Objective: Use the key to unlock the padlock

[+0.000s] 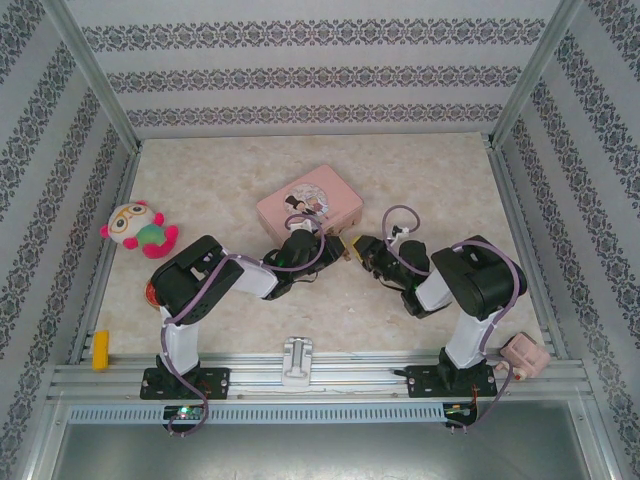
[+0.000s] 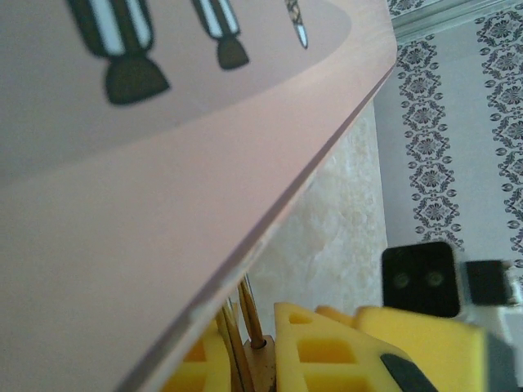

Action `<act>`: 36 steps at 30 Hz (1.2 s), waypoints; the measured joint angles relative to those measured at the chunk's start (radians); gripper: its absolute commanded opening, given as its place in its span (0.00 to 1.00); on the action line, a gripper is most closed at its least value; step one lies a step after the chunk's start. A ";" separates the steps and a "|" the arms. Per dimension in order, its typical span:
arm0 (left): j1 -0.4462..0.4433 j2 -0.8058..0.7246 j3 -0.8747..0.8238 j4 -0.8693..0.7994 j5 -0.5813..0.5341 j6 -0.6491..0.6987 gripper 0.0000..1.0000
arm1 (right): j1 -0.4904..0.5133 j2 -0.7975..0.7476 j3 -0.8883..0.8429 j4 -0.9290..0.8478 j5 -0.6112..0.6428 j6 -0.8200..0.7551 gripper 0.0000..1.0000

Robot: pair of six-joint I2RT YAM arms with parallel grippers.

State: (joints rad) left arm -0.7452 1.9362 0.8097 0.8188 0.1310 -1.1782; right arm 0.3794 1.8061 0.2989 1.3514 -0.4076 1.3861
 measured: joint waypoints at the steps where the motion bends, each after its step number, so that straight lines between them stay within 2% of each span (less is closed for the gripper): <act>1: 0.000 -0.002 -0.002 0.000 0.001 0.000 0.01 | 0.000 0.003 -0.010 0.000 0.002 0.002 0.17; 4: 0.000 -0.007 -0.008 0.000 0.006 0.000 0.04 | 0.004 0.025 -0.021 0.000 0.006 0.008 0.10; 10: -0.001 -0.008 -0.011 0.000 0.012 0.004 0.10 | 0.037 0.061 -0.010 0.000 0.013 0.023 0.06; 15: -0.001 -0.008 -0.011 0.003 0.024 -0.008 0.26 | 0.038 0.067 0.016 -0.001 0.018 0.026 0.04; 18: -0.001 -0.008 -0.011 0.018 0.043 -0.030 0.31 | 0.044 0.067 0.021 0.000 0.023 0.026 0.04; 19: -0.001 -0.008 -0.011 0.021 0.048 -0.034 0.31 | 0.046 0.067 0.022 0.000 0.023 0.026 0.04; 21: -0.001 -0.008 -0.011 0.023 0.053 -0.037 0.18 | 0.048 0.067 0.022 0.002 0.026 0.027 0.03; 23: -0.001 -0.008 -0.011 0.019 0.052 -0.032 0.11 | 0.048 0.067 0.023 0.010 0.032 0.029 0.03; 31: -0.001 -0.010 -0.011 0.008 0.045 -0.011 0.07 | 0.049 0.067 0.024 0.004 0.032 0.029 0.04; 36: -0.001 -0.011 -0.010 0.000 0.046 -0.006 0.07 | 0.049 0.051 0.002 0.004 0.032 0.006 0.12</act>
State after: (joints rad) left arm -0.7460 1.9255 0.7994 0.8192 0.1772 -1.1843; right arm 0.4282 1.8572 0.3004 1.3552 -0.3752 1.3922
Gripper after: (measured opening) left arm 0.139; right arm 0.092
